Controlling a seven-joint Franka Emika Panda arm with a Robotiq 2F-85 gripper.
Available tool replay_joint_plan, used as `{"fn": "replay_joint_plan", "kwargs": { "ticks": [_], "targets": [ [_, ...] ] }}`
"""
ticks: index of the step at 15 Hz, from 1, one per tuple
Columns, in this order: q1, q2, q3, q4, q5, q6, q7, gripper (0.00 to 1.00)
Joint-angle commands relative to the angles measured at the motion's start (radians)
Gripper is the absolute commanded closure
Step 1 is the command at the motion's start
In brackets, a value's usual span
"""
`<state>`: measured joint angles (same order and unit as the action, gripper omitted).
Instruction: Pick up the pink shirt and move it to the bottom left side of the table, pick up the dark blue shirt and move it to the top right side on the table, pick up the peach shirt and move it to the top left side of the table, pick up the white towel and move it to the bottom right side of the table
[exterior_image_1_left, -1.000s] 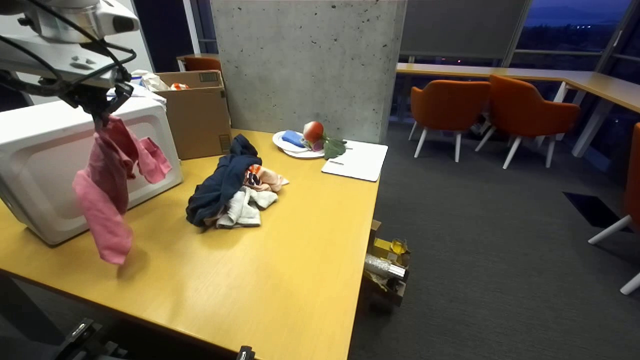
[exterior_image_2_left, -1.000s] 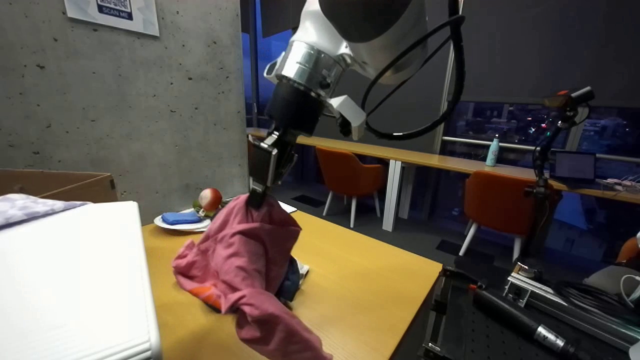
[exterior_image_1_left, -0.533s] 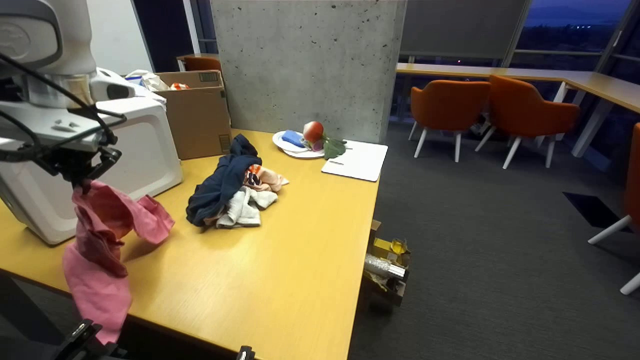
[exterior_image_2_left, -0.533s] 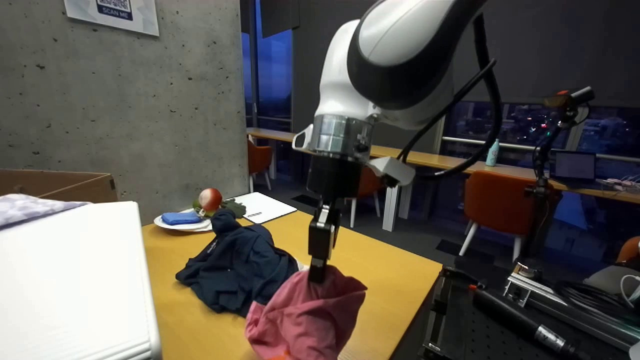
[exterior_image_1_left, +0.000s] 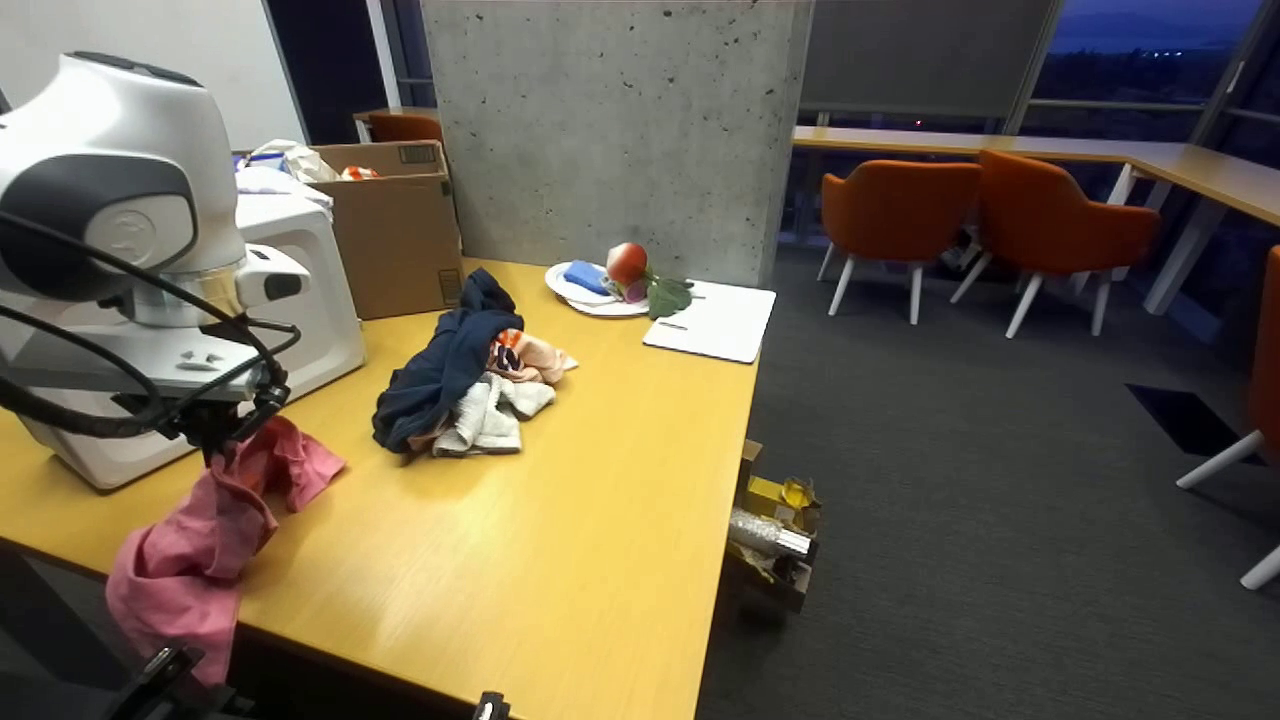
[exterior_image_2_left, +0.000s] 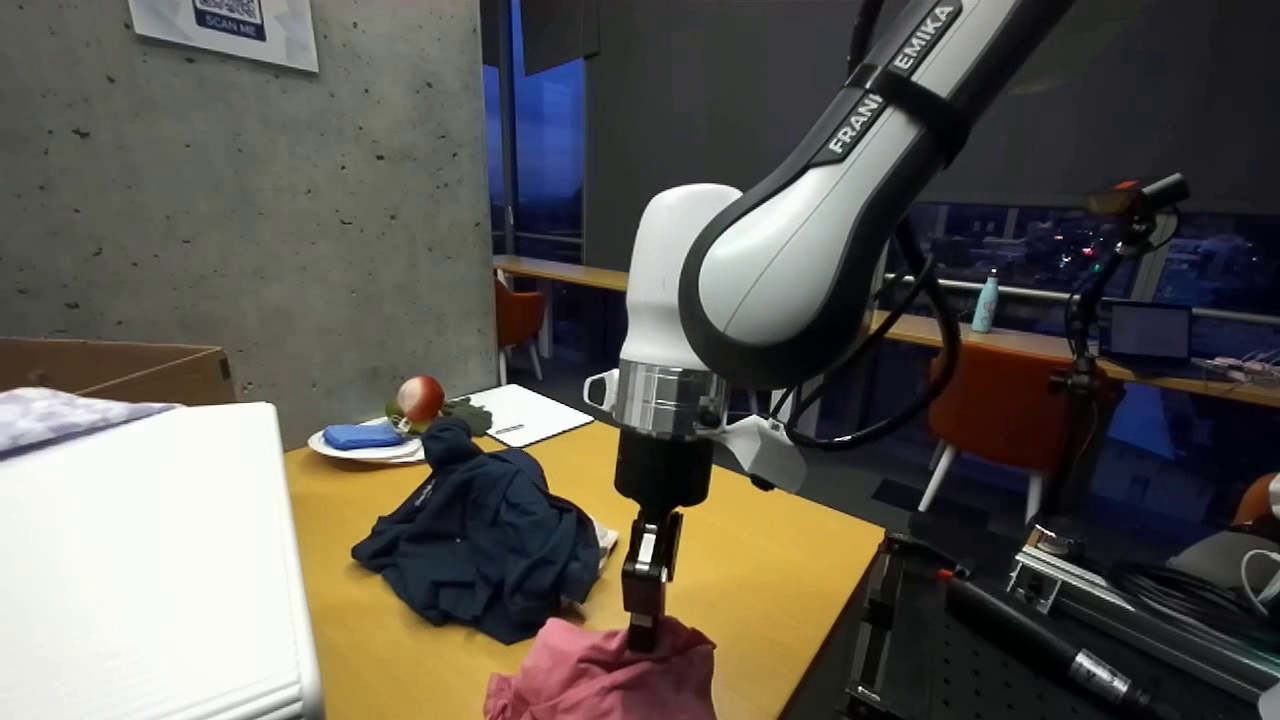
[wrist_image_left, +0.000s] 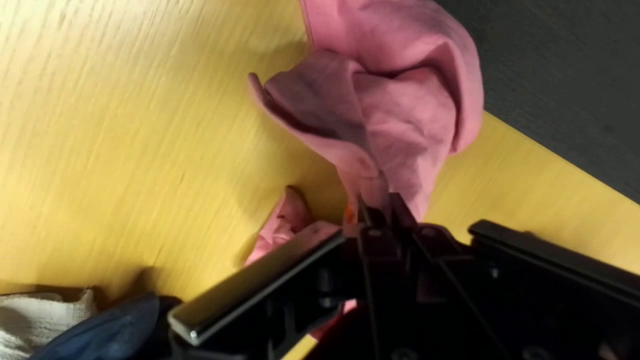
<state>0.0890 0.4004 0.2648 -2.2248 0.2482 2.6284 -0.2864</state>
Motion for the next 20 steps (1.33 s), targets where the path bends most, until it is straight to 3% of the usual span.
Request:
{"fn": "replay_joint_plan", "kwargs": {
  "ticks": [1,6,10,19,20],
  "targets": [
    [-0.001,0.021,-0.044,0.059,-0.066,-0.013,0.050,0.62],
    [-0.051,0.014,-0.099,0.141,-0.081,-0.023,0.046,0.26],
    [-0.076,0.074,-0.143,0.214,-0.101,0.050,0.056,0.00],
    [-0.040,0.323,-0.205,0.464,-0.175,0.105,0.192,0.00],
    [-0.039,0.338,-0.207,0.480,-0.181,0.103,0.200,0.10]
  ]
}}
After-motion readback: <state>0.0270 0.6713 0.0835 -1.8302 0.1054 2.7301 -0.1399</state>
